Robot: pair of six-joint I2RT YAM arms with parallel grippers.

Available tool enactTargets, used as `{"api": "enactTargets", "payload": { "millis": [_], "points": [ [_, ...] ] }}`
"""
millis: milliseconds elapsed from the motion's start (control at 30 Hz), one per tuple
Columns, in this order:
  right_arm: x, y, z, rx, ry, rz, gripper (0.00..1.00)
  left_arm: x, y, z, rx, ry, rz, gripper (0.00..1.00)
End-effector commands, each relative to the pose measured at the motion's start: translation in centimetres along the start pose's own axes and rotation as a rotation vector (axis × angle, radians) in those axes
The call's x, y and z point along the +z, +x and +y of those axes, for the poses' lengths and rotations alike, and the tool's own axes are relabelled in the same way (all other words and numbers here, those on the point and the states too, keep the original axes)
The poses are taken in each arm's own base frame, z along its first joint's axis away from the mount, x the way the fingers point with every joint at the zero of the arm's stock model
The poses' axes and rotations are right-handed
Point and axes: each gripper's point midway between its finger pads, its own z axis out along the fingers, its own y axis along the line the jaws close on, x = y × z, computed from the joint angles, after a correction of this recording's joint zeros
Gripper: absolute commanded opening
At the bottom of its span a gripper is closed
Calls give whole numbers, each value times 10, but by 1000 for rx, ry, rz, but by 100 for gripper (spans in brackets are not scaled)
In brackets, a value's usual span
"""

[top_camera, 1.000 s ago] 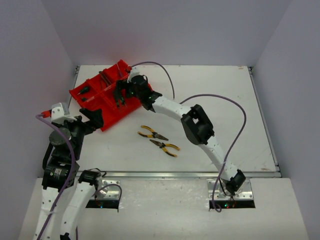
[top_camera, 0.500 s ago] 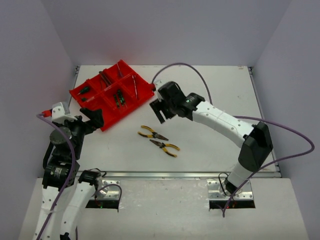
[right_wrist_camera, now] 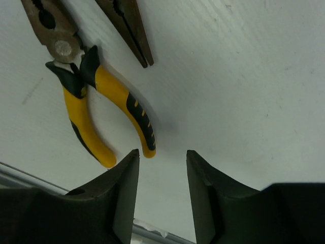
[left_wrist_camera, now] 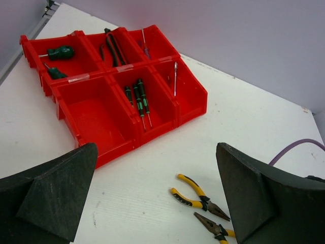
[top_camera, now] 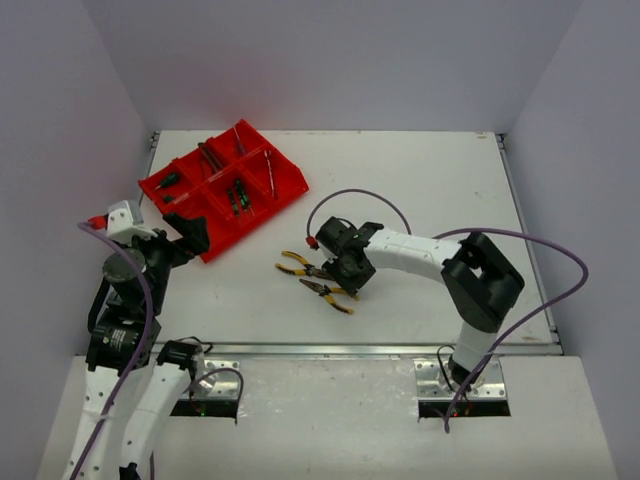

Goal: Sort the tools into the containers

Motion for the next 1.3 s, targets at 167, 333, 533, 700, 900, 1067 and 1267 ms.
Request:
{"api": "enactTargets", "payload": {
  "millis": [167, 333, 533, 700, 900, 1067, 1267],
  "points": [
    [25, -29, 13, -32, -63, -64, 43, 4, -4, -9, 3, 37, -13, 100],
    [39, -17, 22, -13, -101, -47, 23, 4, -3, -9, 3, 39, -12, 100],
    [29, -11, 32, 10, -134, -107, 0, 6, 1, -14, 10, 56, 11, 100],
    [-4, -16, 42, 34, -199, -243, 0, 11, 11, -26, 16, 107, 75, 100],
    [-37, -22, 50, 50, -267, -419, 0, 15, 54, -55, -137, 244, 256, 100],
    [-74, -42, 46, 105, -277, -571, 0, 9, 111, -99, -352, 546, 427, 100],
    [-121, -73, 54, 177, -367, -745, 0, -5, 129, -145, -500, 761, 431, 97]
  ]
}}
